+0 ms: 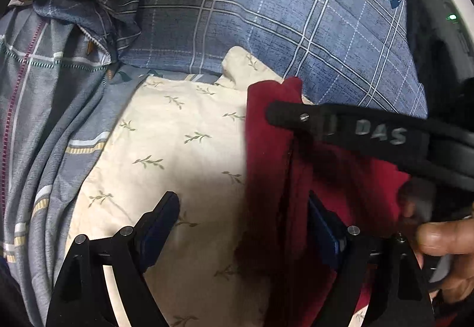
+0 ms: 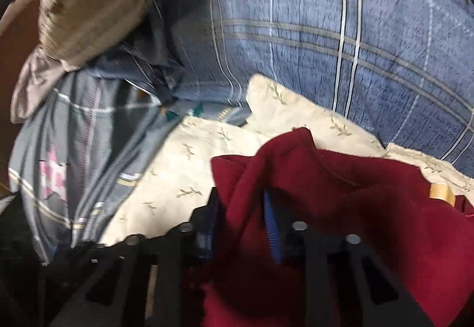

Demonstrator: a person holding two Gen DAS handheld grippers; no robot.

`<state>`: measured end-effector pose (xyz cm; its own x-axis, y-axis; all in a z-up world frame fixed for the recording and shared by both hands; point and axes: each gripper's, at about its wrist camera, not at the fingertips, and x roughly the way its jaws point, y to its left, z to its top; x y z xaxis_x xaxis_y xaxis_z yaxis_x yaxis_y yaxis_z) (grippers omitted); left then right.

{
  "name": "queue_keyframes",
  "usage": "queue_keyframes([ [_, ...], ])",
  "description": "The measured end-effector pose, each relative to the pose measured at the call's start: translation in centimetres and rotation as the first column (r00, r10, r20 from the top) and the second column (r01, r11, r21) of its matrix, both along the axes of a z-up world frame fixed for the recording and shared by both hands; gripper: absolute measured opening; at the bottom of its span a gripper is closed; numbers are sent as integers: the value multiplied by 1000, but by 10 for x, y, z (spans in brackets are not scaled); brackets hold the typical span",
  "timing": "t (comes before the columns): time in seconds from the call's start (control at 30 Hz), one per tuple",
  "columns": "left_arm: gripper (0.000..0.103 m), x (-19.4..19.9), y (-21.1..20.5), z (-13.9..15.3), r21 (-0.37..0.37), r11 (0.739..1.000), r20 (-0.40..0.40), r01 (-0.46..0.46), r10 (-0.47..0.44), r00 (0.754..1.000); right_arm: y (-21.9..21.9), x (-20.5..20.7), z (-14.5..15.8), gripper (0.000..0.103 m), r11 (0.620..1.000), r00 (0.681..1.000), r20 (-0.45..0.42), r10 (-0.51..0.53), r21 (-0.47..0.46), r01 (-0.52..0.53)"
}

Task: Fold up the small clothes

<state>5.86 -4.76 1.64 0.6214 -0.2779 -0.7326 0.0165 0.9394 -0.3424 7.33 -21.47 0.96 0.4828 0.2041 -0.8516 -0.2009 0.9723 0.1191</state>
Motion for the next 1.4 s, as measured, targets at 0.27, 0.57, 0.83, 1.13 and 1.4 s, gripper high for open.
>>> queue_keyframes([
  [0.27, 24, -6, -15, 5, -25, 995, 75, 95, -93, 993, -13, -4, 12, 20, 999, 1000, -2, -11, 46, 11],
  [0.57, 21, -14, -11, 14, -68, 992, 121, 111, -102, 987, -12, 4, 21, 73, 988, 997, -57, -50, 144, 57],
  [0.83, 20, -24, -7, 19, -90, 985, 138, 144, -131, 982, 12, 13, 2, 58, 996, 996, -83, -14, -90, 7],
  [1.13, 77, -40, -12, 27, -57, 979, 141, 196, -187, 972, -24, -3, 25, 27, 998, 998, 4, -56, 27, 56],
  [1.4, 76, -30, -18, 19, -21, 984, 90, 178, -175, 980, -28, -5, 25, 27, 997, 998, 10, -57, 46, 56],
])
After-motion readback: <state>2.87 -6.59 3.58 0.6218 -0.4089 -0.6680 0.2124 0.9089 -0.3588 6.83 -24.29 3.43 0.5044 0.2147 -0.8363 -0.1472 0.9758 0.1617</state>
